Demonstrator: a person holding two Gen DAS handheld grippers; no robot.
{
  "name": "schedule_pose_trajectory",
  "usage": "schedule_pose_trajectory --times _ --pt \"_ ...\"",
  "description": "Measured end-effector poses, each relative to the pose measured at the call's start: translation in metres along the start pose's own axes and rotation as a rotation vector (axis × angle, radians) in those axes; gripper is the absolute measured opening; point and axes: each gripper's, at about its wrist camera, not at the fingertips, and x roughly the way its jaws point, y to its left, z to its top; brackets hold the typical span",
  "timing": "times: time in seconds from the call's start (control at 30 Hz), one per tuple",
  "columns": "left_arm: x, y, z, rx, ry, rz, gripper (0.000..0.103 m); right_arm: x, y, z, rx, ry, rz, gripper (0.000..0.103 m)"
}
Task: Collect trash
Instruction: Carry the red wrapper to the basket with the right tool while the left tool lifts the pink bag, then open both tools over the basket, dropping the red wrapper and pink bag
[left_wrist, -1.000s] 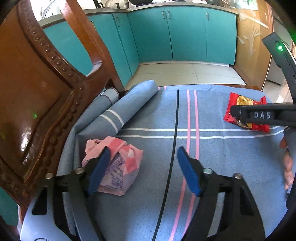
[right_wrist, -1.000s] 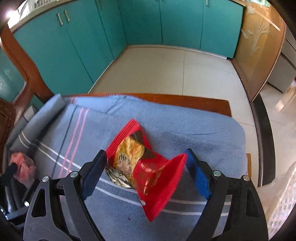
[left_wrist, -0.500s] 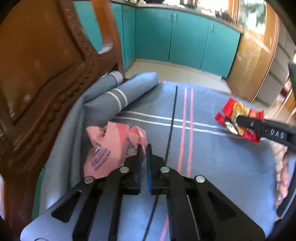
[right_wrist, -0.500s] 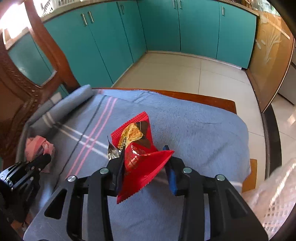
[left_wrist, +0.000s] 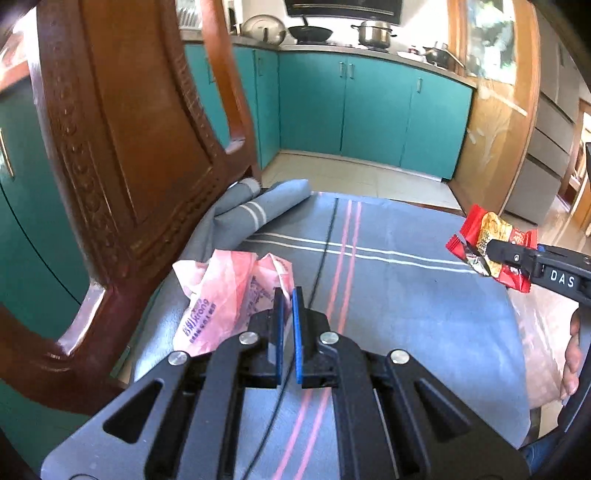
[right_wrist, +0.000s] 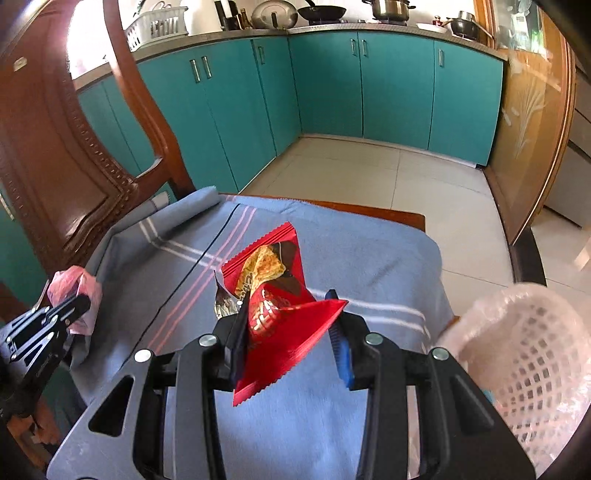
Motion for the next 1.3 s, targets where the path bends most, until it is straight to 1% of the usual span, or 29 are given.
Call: schedule_pose_trajectory --times 0.23,0.53,0.77,0.9,1.03,1.17,1.27,1.3 --pt "-0.034 -0.018 -0.008 0.041 -0.031 -0.032 0.006 -0.029 -0.012 -0.033 0.016 -0.027 -0.015 0.039" --pt "-0.068 -0.045 -0.009 0.089 -0.082 -0.092 0.006 -0.068 -0.034 -0.04 0.08 -0.116 -0.027 0.039" --pt "-0.084 -0.073 -0.01 0.133 -0.099 -0.151 0.006 -0.096 -0.067 -0.049 0.161 -0.166 -0.065 0.039" --pt "-0.088 -0.094 -0.007 0.169 -0.101 -0.199 0.006 -0.111 -0.091 -0.06 0.225 -0.195 -0.085 0.039" --pt "-0.095 -0.126 0.0 0.224 -0.119 -0.252 0.006 -0.128 -0.119 -0.077 0.303 -0.219 -0.118 0.039" --pt "-0.101 -0.163 0.004 0.267 -0.118 -0.358 0.006 -0.14 -0.145 -0.095 0.379 -0.232 -0.15 0.039" --pt "-0.103 -0.187 0.005 0.302 -0.126 -0.41 0.006 -0.15 -0.162 -0.107 0.428 -0.243 -0.172 0.039" --pt "-0.102 -0.196 0.005 0.31 -0.12 -0.442 0.006 -0.154 -0.168 -0.111 0.448 -0.248 -0.182 0.039"
